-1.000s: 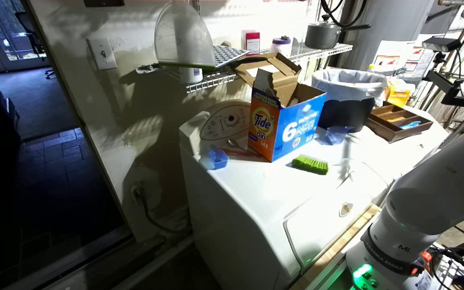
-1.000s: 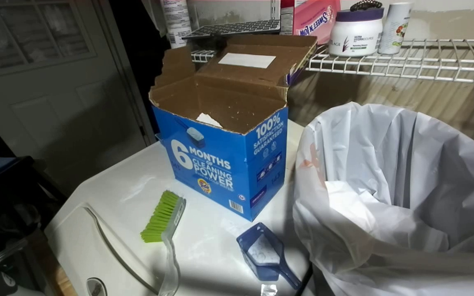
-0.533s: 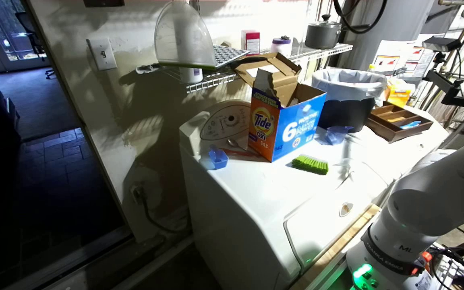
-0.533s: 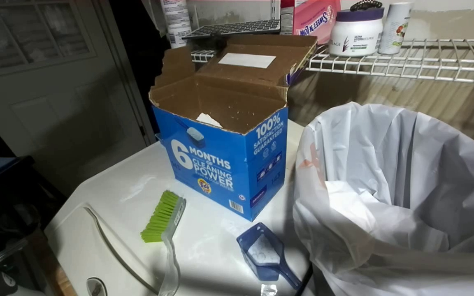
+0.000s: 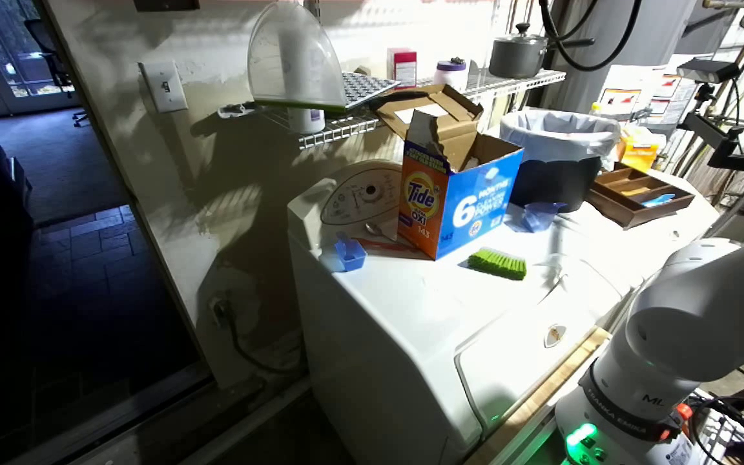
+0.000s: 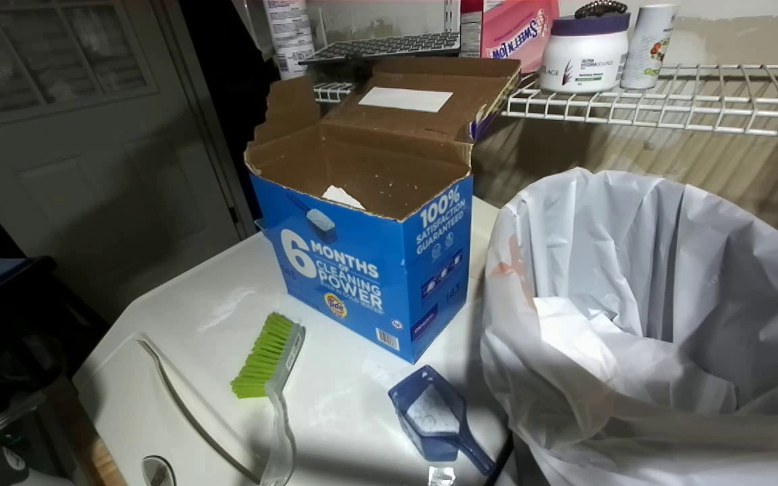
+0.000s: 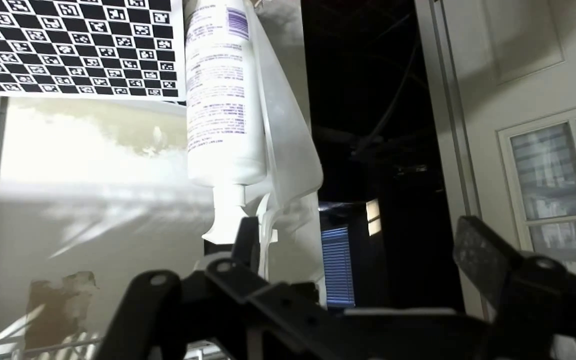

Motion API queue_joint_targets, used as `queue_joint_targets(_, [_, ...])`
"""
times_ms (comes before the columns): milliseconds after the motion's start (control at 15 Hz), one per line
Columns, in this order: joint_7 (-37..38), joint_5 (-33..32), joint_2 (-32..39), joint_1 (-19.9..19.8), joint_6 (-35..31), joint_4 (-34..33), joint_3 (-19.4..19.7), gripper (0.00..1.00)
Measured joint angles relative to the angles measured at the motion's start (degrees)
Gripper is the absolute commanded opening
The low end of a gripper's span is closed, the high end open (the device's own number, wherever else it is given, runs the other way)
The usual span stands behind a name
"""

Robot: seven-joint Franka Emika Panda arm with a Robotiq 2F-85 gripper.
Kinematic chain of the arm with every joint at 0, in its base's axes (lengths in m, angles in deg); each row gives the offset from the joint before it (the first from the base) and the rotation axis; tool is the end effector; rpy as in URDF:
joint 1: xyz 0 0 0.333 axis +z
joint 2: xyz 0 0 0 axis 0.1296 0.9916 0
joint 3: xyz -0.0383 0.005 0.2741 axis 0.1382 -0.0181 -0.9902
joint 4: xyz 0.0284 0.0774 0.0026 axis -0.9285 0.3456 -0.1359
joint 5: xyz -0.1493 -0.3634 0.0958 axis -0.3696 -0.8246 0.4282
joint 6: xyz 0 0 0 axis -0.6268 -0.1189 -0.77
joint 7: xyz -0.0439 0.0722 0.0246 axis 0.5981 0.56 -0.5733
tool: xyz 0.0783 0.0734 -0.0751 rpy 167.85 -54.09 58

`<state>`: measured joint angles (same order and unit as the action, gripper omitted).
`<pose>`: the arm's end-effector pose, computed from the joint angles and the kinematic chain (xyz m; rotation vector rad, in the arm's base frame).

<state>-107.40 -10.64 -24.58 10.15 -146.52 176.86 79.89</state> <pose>0.4519 0.0295 0.7273 -2.3590 -0.7627 -1.2683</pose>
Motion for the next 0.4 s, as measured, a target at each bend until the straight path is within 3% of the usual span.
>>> queue_joint_targets(400, [0.0, -0.1, -0.7, 0.3, -0.5, 1.0, 0.0, 1.0])
